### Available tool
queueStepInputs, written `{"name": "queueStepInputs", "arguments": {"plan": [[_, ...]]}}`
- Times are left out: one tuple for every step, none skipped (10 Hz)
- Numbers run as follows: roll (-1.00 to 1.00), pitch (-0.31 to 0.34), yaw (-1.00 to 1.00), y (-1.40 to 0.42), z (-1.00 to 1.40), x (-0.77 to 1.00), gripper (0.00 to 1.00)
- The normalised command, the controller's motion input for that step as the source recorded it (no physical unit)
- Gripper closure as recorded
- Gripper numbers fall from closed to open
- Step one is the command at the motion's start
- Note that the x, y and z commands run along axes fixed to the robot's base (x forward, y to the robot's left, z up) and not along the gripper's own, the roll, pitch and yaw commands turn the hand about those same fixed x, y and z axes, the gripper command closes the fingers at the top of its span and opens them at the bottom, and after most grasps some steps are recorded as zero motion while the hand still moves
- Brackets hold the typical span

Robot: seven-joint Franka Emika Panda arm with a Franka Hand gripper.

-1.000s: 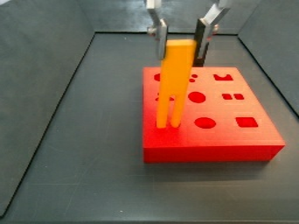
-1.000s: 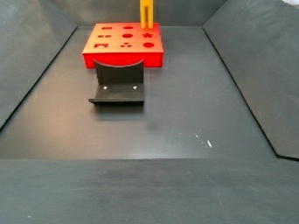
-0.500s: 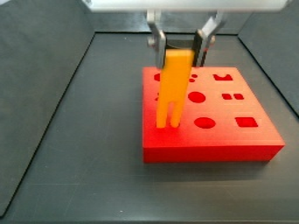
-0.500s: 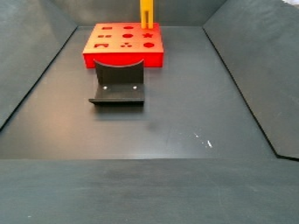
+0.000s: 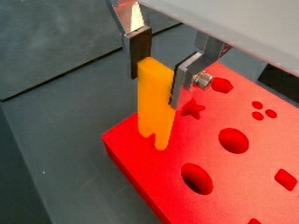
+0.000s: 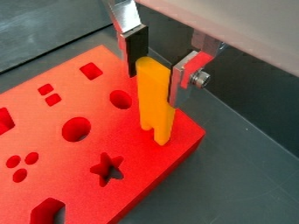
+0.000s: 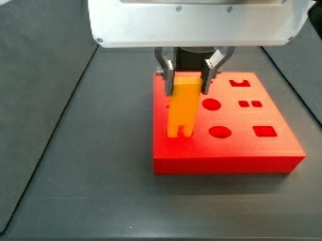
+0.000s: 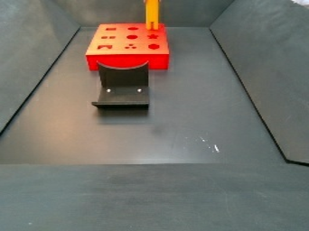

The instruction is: Insert the square-circle object.

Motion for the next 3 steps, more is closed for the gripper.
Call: {"name": "queueStepInputs", "arguments": {"plan": [[0.18,0.0,-0.24,-0.03,-0.36,0.06,1.0],[0.0,0.0,0.0,0.0,0.0,0.0,1.0],[0.0,0.0,0.0,0.0,0.0,0.0,1.0]]}}
